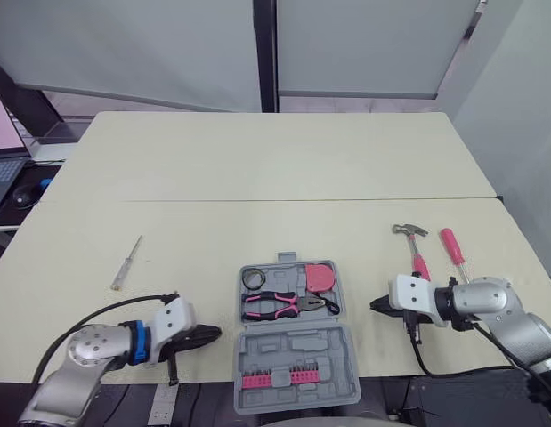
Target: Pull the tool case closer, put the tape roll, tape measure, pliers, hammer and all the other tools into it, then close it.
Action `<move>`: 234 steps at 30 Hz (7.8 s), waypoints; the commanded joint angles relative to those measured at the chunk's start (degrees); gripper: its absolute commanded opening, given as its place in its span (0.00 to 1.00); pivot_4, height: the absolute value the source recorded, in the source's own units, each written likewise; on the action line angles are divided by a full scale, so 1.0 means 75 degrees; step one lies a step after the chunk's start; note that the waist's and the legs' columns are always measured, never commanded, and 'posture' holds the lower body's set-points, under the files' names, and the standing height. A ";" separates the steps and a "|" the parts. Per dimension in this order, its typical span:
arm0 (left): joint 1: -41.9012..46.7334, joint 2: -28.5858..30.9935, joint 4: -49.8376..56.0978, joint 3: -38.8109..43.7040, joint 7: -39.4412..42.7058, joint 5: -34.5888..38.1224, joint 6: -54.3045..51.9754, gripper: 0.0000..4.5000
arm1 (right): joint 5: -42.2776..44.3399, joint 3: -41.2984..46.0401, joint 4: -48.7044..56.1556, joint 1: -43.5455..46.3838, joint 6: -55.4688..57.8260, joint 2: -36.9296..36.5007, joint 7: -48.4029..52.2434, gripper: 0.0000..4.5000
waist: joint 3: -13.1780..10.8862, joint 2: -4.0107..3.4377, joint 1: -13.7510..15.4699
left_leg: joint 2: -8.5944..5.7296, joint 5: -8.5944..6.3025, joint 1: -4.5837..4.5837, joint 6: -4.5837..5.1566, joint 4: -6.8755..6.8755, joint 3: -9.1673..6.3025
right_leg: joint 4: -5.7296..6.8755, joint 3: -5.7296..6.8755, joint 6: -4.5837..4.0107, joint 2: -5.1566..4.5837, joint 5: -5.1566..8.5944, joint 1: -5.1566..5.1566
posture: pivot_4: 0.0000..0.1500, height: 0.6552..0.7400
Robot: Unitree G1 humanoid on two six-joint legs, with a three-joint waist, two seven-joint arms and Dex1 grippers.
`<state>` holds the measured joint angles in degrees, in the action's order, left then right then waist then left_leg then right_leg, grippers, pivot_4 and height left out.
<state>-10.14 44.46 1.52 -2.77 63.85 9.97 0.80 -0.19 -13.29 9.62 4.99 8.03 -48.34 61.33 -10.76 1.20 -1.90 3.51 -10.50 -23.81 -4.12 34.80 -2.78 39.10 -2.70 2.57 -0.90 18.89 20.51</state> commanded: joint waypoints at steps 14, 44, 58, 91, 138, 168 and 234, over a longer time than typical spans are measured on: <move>0.1075 -0.0630 -0.0672 -0.1036 -0.0351 -0.0736 0.0216 0.00 | -0.0645 -0.1120 -0.0469 0.0380 -0.0178 0.0903 0.0063 0.00 | 0.0014 -0.0010 0.0041 | -0.0003 0.0000 0.0046 -0.0001 0.0007 -0.0006 | -0.0001 0.0002 0.0025 0.0001 0.0006 -0.0048 | 1.00 1.00; 0.2594 -0.1246 -0.2061 -0.1171 -0.0810 -0.1246 0.0453 0.00 | -0.0867 -0.1279 -0.0911 0.1531 0.0488 0.2251 -0.0562 0.00 | 0.0026 -0.0031 0.0044 | -0.0003 0.0010 0.0061 0.0006 0.0011 -0.0005 | 0.0001 -0.0001 0.0045 0.0005 -0.0026 -0.0053 | 1.00 1.00; 0.3302 -0.1529 -0.3083 -0.1208 -0.0937 -0.1505 0.0716 0.00 | -0.1258 -0.1355 -0.1670 0.2134 0.0470 0.2710 -0.0718 0.00 | 0.0031 -0.0038 0.0035 | 0.0001 0.0013 0.0069 0.0008 0.0010 -0.0006 | 0.0003 -0.0006 0.0047 0.0014 -0.0034 -0.0055 | 1.00 1.00; 0.2734 -0.0615 -0.2460 -0.0419 -0.0823 -0.1177 0.0735 0.00 | -0.1335 -0.0613 -0.1107 0.1802 0.0721 0.1833 -0.1001 0.00 | 0.0030 -0.0038 -0.0004 | 0.0003 0.0009 0.0036 0.0006 -0.0013 0.0014 | -0.0005 -0.0029 0.0032 0.0015 -0.0027 -0.0014 | 1.00 1.00; -0.1662 -0.0239 -0.1180 0.5633 -0.1924 0.2248 -0.1939 1.00 | 0.1711 0.4386 -0.0740 -0.1655 0.0547 0.0025 -0.1058 1.00 | 0.0038 0.0014 -0.0011 | 0.0009 0.0009 0.0001 0.0004 -0.0056 0.0134 | -0.0010 -0.0128 0.0042 -0.0003 -0.0014 0.0084 | 1.00 1.00; -0.2803 -0.1322 0.0438 0.5945 -0.2589 0.2620 -0.2451 1.00 | 0.2958 0.0485 0.1124 0.3234 0.2455 0.0875 0.0681 1.00 | 0.0063 0.0082 0.0014 | 0.0013 0.0007 -0.0005 0.0003 -0.0040 0.0183 | -0.0011 -0.0172 0.0027 -0.0009 -0.0048 0.0115 | 1.00 1.00; 0.4022 -0.0374 0.1325 -0.2597 -0.0528 -0.0973 -0.3347 0.10 | 0.2436 0.0600 0.2782 0.1375 0.3219 -0.0221 -0.0447 1.00 | 0.0068 0.0086 -0.0002 | 0.0018 0.0006 -0.0028 0.0005 0.0005 0.0180 | -0.0005 -0.0190 0.0065 0.0024 -0.0074 0.0112 | 1.00 1.00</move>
<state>19.27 41.82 11.35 -21.31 59.76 3.88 -24.84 18.01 -9.87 28.36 15.09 32.15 -49.51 58.48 -10.25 1.84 -1.91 3.65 -10.46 -24.02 -4.08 34.83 -1.43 39.07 -4.12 3.05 -0.71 18.34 21.36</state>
